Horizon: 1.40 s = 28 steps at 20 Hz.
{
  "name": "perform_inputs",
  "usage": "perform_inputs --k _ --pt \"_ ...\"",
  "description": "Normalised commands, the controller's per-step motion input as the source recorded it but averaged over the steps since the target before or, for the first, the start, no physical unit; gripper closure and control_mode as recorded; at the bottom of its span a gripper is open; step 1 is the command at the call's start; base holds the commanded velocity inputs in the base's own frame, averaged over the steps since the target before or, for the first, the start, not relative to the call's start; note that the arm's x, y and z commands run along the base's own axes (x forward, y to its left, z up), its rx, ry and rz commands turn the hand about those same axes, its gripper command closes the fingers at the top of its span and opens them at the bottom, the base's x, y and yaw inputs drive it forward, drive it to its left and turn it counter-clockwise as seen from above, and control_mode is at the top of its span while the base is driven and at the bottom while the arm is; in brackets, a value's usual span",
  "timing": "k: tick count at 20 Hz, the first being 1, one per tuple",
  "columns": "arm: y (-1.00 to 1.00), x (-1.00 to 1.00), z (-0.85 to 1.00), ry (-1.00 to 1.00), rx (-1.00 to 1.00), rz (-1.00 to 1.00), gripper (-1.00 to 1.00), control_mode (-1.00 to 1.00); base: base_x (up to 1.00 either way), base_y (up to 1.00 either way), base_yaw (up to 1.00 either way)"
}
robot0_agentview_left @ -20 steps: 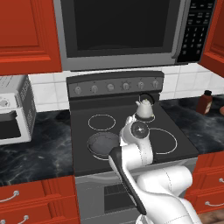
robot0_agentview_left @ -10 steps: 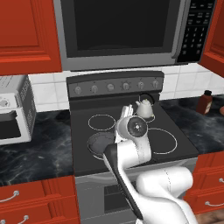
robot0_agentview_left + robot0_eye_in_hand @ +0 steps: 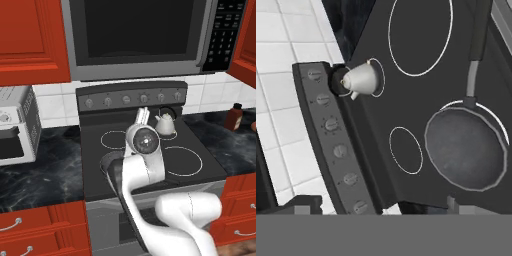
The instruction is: Pick the pan from the cabinet and place it on the stove. Then turn on the stove burner for the pan.
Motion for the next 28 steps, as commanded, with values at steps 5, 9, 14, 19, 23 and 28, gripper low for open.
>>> perform_inputs --k 5,9,14,19,23,28 --pt "0.18 0.09 0.18 0.0 0.1 -0.29 -1.0 -1.0 0.0 0.0 0.0" --pt "0.06 0.18 0.01 0.25 -0.29 -0.05 -1.0 -1.0 0.0 0.0 0.0" --pt "0.05 0.12 0.1 0.16 -0.47 0.03 -1.0 -1.0 0.0 0.0 0.0" --pt "0.09 0.07 0.04 0.08 -0.53 0.19 -1.0 -1.0 0.0 0.0 0.0" --pt "0.12 0.11 0.0 0.06 -0.51 0.32 -1.0 -1.0 0.0 0.0 0.0" --pt "0.0 0.18 0.0 0.03 -0.38 0.46 -1.0 -1.0 0.0 0.0 0.0"
